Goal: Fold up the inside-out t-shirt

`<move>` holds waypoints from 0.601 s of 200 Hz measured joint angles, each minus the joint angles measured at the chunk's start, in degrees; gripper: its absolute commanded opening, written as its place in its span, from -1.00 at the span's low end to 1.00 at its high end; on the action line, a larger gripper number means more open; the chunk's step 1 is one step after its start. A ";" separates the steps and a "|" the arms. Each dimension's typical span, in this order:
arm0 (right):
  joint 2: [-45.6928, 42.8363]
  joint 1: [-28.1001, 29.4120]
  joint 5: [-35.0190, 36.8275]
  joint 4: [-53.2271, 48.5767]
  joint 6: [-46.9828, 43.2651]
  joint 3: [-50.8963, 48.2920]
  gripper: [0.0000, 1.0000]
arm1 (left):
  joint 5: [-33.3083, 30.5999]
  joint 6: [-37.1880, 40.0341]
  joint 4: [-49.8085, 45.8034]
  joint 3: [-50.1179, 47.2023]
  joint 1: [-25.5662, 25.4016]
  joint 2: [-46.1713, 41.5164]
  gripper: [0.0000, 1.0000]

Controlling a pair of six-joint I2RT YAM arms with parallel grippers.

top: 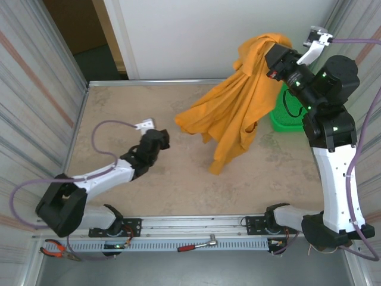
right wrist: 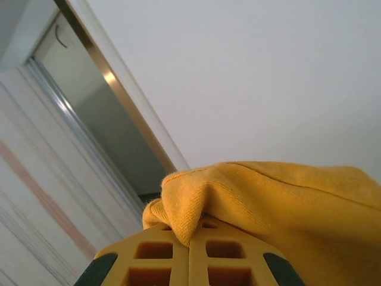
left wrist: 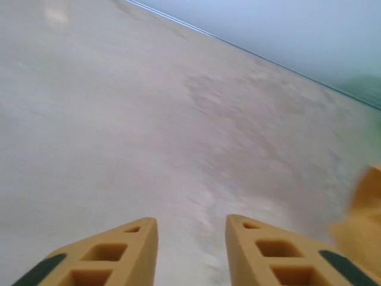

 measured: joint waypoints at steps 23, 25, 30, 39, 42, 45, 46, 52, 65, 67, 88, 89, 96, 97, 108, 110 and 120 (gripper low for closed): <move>0.22 0.42 -1.66 1.40 2.14 -0.07 -1.00 | 2.16 1.46 -2.54 -2.49 3.17 -5.57 0.13; 0.26 0.57 -1.70 1.55 2.21 -0.11 -1.00 | 2.47 1.38 -2.67 -2.60 3.08 -5.99 0.15; 0.35 0.85 -1.68 1.86 2.51 -0.35 -1.00 | 2.95 1.79 -3.06 -2.69 2.49 -7.06 0.20; 0.42 1.68 -1.60 2.60 2.60 -1.07 -1.00 | 3.43 2.05 -2.99 -2.69 0.90 -8.90 0.29; 0.44 1.99 -1.60 2.78 2.60 -1.36 -1.00 | 3.67 2.40 -2.86 -2.69 0.09 -9.46 0.31; 0.46 2.36 -1.44 2.95 2.62 -1.68 -1.00 | 3.52 2.56 -2.73 -2.69 -0.81 -10.01 0.34; 0.46 2.56 -1.44 2.99 2.60 -1.81 -1.00 | 3.61 2.49 -2.58 -2.67 -1.25 -10.25 0.35; 0.55 3.43 -1.16 3.17 2.58 -2.45 -1.00 | 3.56 3.08 -2.08 -2.62 -3.34 -11.04 0.39; 1.01 5.68 -0.09 3.15 2.47 -3.50 -1.00 | 4.02 4.24 -1.11 -1.60 -8.59 -11.37 0.44; 1.14 6.08 -0.02 3.10 2.45 -3.58 -1.00 | 4.07 4.28 -0.85 -1.27 -9.38 -11.21 0.45; 2.54 9.88 2.73 2.95 1.29 -4.39 -1.00 | 5.51 6.03 1.81 3.82 -16.06 -6.64 0.52; 2.62 10.12 2.95 2.93 1.11 -4.44 -1.00 | 5.60 6.14 1.88 4.09 -16.26 -6.36 0.53; 2.97 11.17 3.78 2.80 0.68 -4.61 -1.00 | 5.97 6.86 2.86 6.71 -18.18 -3.76 0.54; 3.06 11.41 3.98 2.73 0.55 -4.61 -1.00 | 5.99 6.95 2.95 6.95 -18.36 -3.48 0.55; 3.43 12.85 5.31 2.73 -0.35 -4.90 -1.00 | 6.51 8.02 4.55 10.97 -20.87 0.39 0.56; 3.50 13.09 5.62 2.71 -0.52 -4.96 -1.00 | 6.67 8.35 4.90 11.69 -21.31 1.16 0.57; 3.65 14.03 6.47 2.73 -0.98 -5.27 -1.00 | 7.02 9.44 5.75 14.84 -23.19 4.15 0.58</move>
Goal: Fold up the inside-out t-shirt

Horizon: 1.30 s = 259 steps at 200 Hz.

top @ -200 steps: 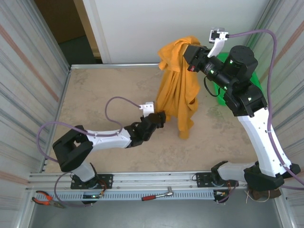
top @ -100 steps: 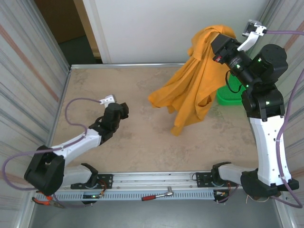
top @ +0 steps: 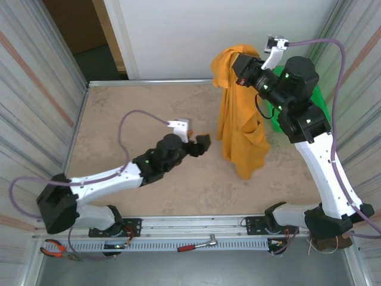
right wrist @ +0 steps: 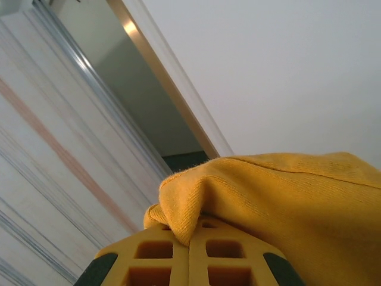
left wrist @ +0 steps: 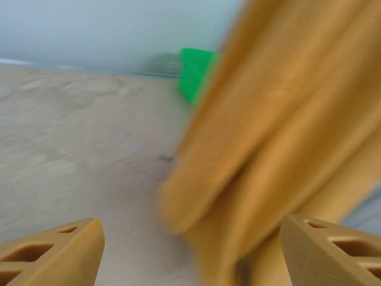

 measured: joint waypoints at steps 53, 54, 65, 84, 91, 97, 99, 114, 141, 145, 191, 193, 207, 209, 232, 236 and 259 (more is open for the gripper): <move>0.20 2.49 3.48 0.22 -1.29 -1.16 -1.00 | 1.25 5.05 4.61 9.53 -4.33 9.55 0.67; 0.22 2.56 3.56 0.22 -1.29 -1.20 -1.00 | 1.25 5.09 4.68 9.57 -4.33 9.62 0.67; 0.31 2.97 3.91 0.46 -1.29 -1.60 -1.00 | 0.81 5.75 5.03 9.86 -4.44 9.94 0.68; 0.57 3.65 4.15 0.57 -1.29 -2.05 -1.00 | -0.52 6.21 5.05 10.67 -4.59 10.29 0.68; 0.72 3.87 4.15 0.70 -1.29 -2.19 -1.00 | -1.66 6.19 4.74 11.30 -4.59 10.54 0.67; 0.85 4.04 4.17 0.92 -1.29 -2.34 -1.00 | -2.73 6.16 4.44 11.96 -4.59 10.84 0.66; 0.90 4.11 4.15 0.96 -1.29 -2.36 -1.00 | -3.26 6.14 4.31 12.28 -4.59 11.02 0.66; 1.05 4.39 4.17 1.36 -1.27 -2.78 -1.00 | -6.58 6.08 2.91 14.69 -4.63 12.41 0.57; 1.40 4.48 5.05 1.55 -1.27 -2.86 -1.00 | -9.09 5.97 0.46 18.29 -3.52 15.54 -0.61; 1.44 4.46 5.38 1.55 -1.29 -2.86 -1.00 | -9.03 5.97 0.00 18.49 -3.15 15.76 -0.83; 3.65 -0.81 7.15 1.38 -0.74 -2.34 -0.93 | 0.98 5.81 -5.05 16.79 2.58 11.43 -1.00; 3.93 -1.42 7.04 1.33 -0.63 -2.23 -0.87 | 1.99 5.64 -5.27 16.61 2.95 10.88 -1.00; 6.56 -5.55 6.36 0.83 0.70 -0.81 0.30 | 8.15 3.89 -6.40 16.44 5.62 6.91 -1.00; 7.04 -6.19 6.32 0.70 0.81 -0.44 0.39 | 9.09 3.69 -6.34 16.44 6.10 6.32 -1.00; 15.15 -13.09 0.42 -3.21 2.23 7.78 0.85 | 18.45 -2.10 -5.51 18.32 12.37 1.05 -1.00; 16.50 -14.19 -0.94 -3.76 2.25 9.16 0.87 | 19.82 -3.06 -5.46 19.08 13.49 0.76 -1.00; 16.63 -17.77 -7.04 -5.38 3.17 7.69 0.99 | 25.38 -9.11 -4.61 25.20 19.61 1.16 -1.00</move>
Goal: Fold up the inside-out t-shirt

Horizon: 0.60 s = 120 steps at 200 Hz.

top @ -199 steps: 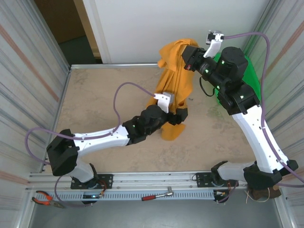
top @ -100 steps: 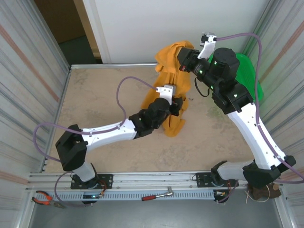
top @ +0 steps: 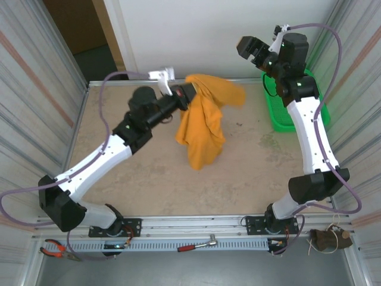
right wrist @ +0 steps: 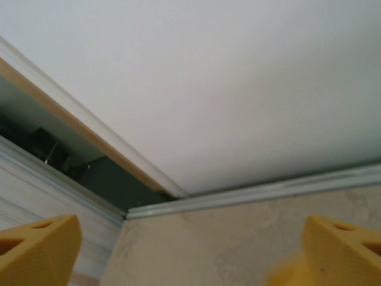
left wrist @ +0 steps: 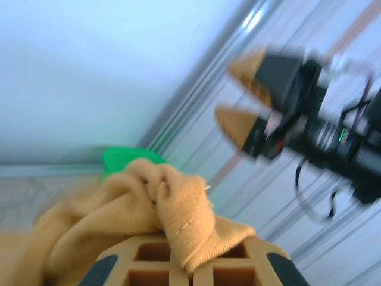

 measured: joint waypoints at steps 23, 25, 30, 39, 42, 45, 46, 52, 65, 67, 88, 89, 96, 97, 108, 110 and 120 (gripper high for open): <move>-9.18 1.49 -4.11 0.83 0.68 -11.45 0.99 | 2.45 -3.30 -0.15 5.09 2.01 1.31 -1.00; -10.32 1.84 -4.35 0.68 0.74 -12.50 0.99 | 2.56 -3.45 -0.15 5.33 2.01 1.42 -1.00; -12.96 2.97 -4.52 1.20 0.79 -15.23 0.98 | 2.99 -3.98 -0.24 6.16 2.01 1.70 -1.00; -18.16 5.90 -4.55 2.14 0.79 -20.17 0.98 | 3.63 -4.98 -0.22 7.50 1.99 2.36 -1.00; -19.71 6.99 -4.39 2.54 0.76 -21.62 0.98 | 3.78 -5.27 -0.24 7.82 1.97 2.54 -1.00; -21.27 8.09 -4.50 2.75 0.76 -22.97 0.98 | 3.96 -5.57 -0.20 8.09 1.97 2.73 -1.00; -21.64 8.37 -4.50 2.80 0.74 -23.30 0.99 | 4.04 -5.68 -0.20 8.15 1.97 2.78 -1.00; -24.59 11.26 -4.00 3.82 0.68 -26.08 0.98 | 4.37 -6.34 -0.22 8.57 1.97 3.13 -1.00; -28.87 17.22 -2.89 5.88 0.13 -30.73 0.98 | 5.05 -7.37 -0.26 8.83 1.97 3.74 -1.00; -29.31 18.10 -2.75 6.05 -0.02 -31.32 0.98 | 5.05 -7.54 -0.28 8.83 1.97 3.80 -1.00; -29.88 22.80 -1.40 8.52 -1.44 -34.27 0.99 | 5.42 -8.50 -1.49 8.83 1.97 4.37 -1.00; -29.68 22.91 -1.22 8.63 -1.51 -34.29 0.99 | 5.46 -8.48 -1.55 8.83 1.97 4.37 -1.00; -28.55 23.21 -0.85 9.18 -2.01 -34.27 0.99 | 5.57 -8.74 -2.19 8.83 1.97 4.39 -1.00; -28.24 23.28 -0.74 9.29 -2.14 -34.25 0.99 | 5.60 -8.79 -2.23 8.83 1.97 4.39 -1.00; -25.64 23.50 0.31 9.99 -3.32 -34.10 0.99 | 5.77 -9.09 -2.71 8.83 1.97 4.35 -1.00; -25.07 23.47 0.50 9.94 -3.56 -34.03 0.99 | 5.86 -9.11 -2.73 8.83 1.97 4.35 -1.00; -22.51 23.47 1.46 9.70 -4.81 -33.55 0.99 | 6.19 -9.18 -2.97 8.83 1.97 4.31 -1.00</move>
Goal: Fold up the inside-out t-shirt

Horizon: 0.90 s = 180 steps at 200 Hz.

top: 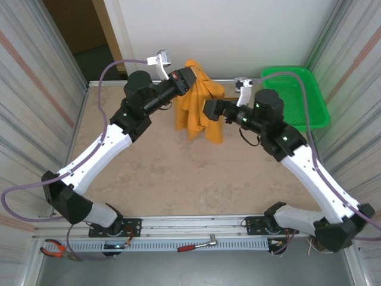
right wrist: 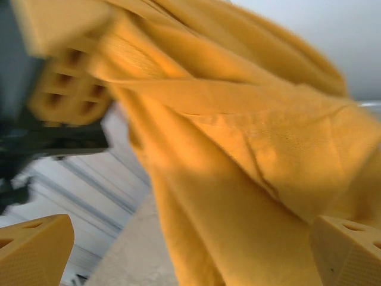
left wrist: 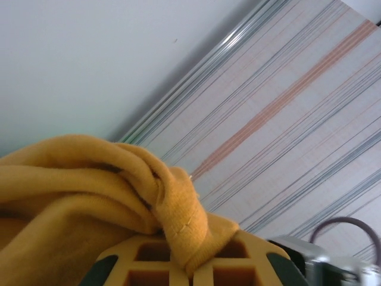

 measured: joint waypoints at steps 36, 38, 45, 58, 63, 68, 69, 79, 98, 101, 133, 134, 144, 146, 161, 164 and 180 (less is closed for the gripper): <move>6.38 -1.05 2.12 -2.89 -5.55 5.77 0.47 | 1.57 -0.11 -1.11 0.04 0.00 -0.87 -1.00; 6.56 -1.25 2.21 -2.99 -5.35 6.21 0.37 | 1.66 -0.11 -1.20 0.09 0.00 -0.94 -1.00; 7.02 -1.95 1.99 -3.10 -6.21 7.61 -0.10 | 1.88 -0.11 -1.29 0.15 0.02 -1.16 -1.00; 7.54 -3.37 1.29 -3.26 -7.13 9.88 -1.00 | 2.10 -0.11 -1.60 0.48 0.02 -1.49 -1.00; 7.61 -3.87 0.72 -3.30 -7.23 10.60 -1.00 | 2.29 -0.11 -1.64 0.61 0.07 -1.49 -1.00; 7.63 -4.33 0.26 -3.37 -7.34 11.26 -1.00 | 2.51 -0.13 -1.62 0.74 0.13 -1.49 -1.00; 7.63 -4.37 0.22 -3.39 -7.39 11.32 -1.00 | 2.54 -0.13 -1.62 0.74 0.13 -1.49 -1.00; 7.63 -5.18 -1.03 -3.45 -7.54 12.26 -1.00 | 2.84 -0.31 -1.62 0.76 0.33 -1.49 -1.00; 7.52 -6.73 -3.30 -3.50 -7.74 12.87 -1.00 | 3.45 -0.59 -1.68 0.76 1.11 -1.49 -1.00; 7.48 -7.02 -3.74 -3.52 -7.78 12.87 -1.00 | 3.56 -0.66 -1.68 0.76 1.31 -1.49 -1.00; 7.13 -8.74 -7.21 -4.79 -7.74 14.40 -1.00 | 5.07 -0.81 -2.36 0.76 3.45 -1.49 0.02; 7.13 -8.79 -7.19 -4.83 -7.72 14.49 -1.00 | 5.07 -0.79 -2.36 0.76 3.52 -1.49 0.06; 7.13 -9.55 -7.28 -5.79 -7.50 15.82 -1.00 | 5.07 -0.72 -2.51 0.76 4.70 -1.68 0.31; 7.13 -9.73 -7.26 -5.92 -7.37 16.11 -1.00 | 5.05 -0.72 -2.58 0.76 5.01 -1.75 0.33; 7.13 -10.73 -7.28 -6.95 -7.13 18.25 -1.00 | 4.90 -0.76 -2.58 0.07 7.13 -2.60 0.45; 7.13 -10.82 -7.26 -7.17 -7.13 18.69 -1.00 | 4.87 -0.76 -2.40 -0.44 7.58 -2.97 0.47; 7.19 -11.02 -7.39 -8.26 -6.99 20.90 -1.00 | 4.79 -0.92 -1.99 -4.15 9.18 -5.53 0.52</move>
